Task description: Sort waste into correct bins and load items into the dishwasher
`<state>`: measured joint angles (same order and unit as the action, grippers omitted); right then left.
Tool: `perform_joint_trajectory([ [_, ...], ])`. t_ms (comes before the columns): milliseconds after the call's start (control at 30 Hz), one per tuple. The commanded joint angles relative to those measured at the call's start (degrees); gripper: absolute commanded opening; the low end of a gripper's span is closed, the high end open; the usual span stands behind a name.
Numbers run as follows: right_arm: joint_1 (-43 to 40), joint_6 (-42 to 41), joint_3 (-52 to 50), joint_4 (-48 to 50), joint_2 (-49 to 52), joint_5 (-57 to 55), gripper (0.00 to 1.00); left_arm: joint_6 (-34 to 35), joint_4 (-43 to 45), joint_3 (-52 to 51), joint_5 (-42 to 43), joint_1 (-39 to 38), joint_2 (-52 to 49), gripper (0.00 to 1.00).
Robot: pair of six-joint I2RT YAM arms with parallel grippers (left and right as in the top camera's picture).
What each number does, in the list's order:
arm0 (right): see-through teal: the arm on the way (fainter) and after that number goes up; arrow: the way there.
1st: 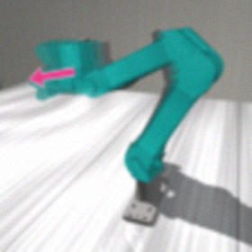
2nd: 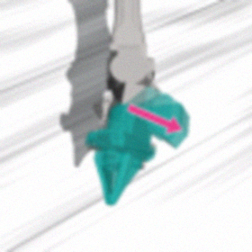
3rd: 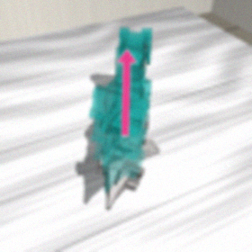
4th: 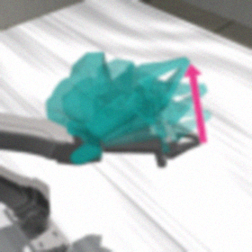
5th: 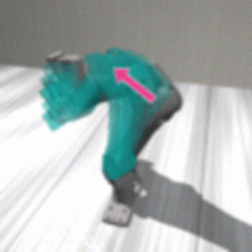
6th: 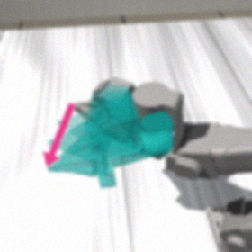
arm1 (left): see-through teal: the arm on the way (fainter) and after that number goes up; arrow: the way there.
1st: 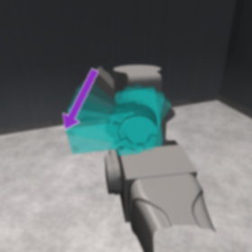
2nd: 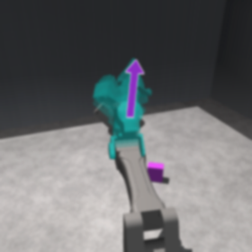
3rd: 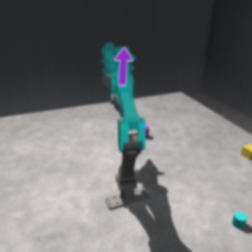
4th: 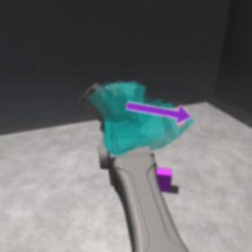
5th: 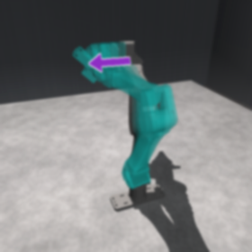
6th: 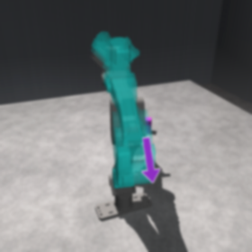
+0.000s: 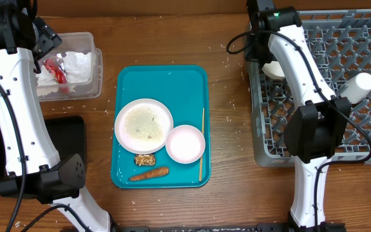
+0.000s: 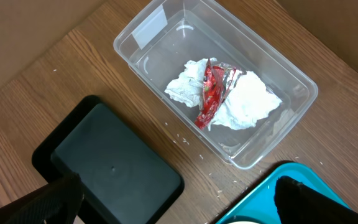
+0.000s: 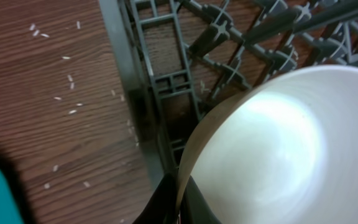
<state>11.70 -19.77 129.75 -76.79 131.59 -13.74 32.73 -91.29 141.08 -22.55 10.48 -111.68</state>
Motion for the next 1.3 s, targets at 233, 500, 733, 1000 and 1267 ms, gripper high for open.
perform_joint_trajectory([
  [233,-14.4,-3.23,9.75,8.92,-5.42,45.03,0.04,0.7,0.02,0.02,-0.31,-0.39,-0.55,1.0],
  [500,-20.79,-5.81,7.02,15.43,0.13,60.5,0.04,0.7,0.02,0.02,-0.31,-0.39,-0.55,1.0],
  [733,-21.31,-7.3,6.99,18.99,5.16,71.04,0.04,0.7,0.02,0.02,-0.31,-0.39,-0.55,1.0],
  [1000,-22.71,-9.33,6.29,17.73,6.01,69.77,0.04,0.7,0.02,0.02,-0.31,-0.39,-0.55,1.0],
  [1267,-24.33,-10.29,6.25,14.91,6.03,69.75,0.04,0.7,0.02,0.02,-0.31,-0.39,-0.55,1.0],
])
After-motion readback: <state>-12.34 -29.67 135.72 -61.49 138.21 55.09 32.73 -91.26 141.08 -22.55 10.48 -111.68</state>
